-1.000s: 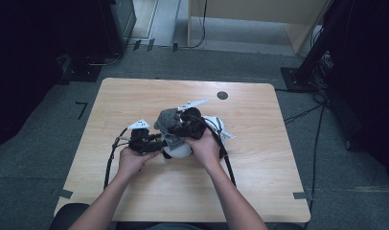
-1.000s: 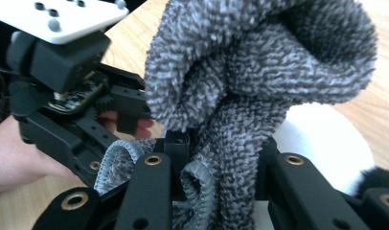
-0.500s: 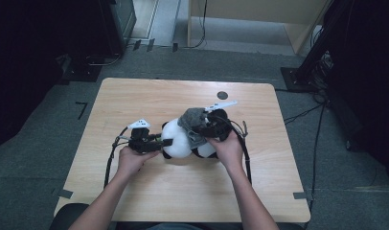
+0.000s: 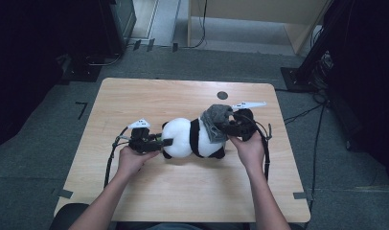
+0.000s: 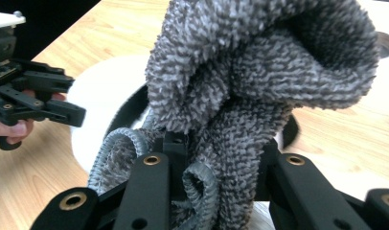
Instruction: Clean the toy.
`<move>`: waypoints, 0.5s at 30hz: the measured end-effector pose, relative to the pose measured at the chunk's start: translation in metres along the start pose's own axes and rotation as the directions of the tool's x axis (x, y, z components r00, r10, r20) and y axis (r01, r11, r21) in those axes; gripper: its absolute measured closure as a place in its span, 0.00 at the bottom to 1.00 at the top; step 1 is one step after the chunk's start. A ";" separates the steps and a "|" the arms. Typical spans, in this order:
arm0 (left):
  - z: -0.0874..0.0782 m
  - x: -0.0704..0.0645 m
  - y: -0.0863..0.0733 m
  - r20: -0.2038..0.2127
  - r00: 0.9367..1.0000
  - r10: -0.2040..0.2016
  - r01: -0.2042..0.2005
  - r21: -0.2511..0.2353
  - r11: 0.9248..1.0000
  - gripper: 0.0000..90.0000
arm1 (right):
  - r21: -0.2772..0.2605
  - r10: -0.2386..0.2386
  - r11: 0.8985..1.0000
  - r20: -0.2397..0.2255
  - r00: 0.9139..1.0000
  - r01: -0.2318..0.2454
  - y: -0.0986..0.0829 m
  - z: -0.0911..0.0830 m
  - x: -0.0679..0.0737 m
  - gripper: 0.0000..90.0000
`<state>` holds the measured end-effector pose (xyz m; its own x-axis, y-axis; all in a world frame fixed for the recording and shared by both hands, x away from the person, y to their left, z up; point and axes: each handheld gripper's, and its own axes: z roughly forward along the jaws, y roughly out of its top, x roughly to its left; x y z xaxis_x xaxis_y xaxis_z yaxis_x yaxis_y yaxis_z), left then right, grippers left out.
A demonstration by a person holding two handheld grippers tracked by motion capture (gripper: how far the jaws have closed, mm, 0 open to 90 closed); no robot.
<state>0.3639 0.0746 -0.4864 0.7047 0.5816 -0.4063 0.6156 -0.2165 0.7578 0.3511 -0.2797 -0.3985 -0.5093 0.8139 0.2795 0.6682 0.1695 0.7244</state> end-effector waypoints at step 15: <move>0.000 0.001 -0.001 0.002 1.000 -0.001 0.001 0.001 1.000 0.57 | -0.041 0.080 0.996 -0.009 0.997 -0.080 -0.023 -0.012 -0.027 0.78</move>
<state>0.3636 0.0751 -0.4877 0.7047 0.5806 -0.4078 0.6167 -0.2170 0.7567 0.3428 -0.3122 -0.4151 -0.4592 0.8198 0.3422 0.6841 0.0806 0.7249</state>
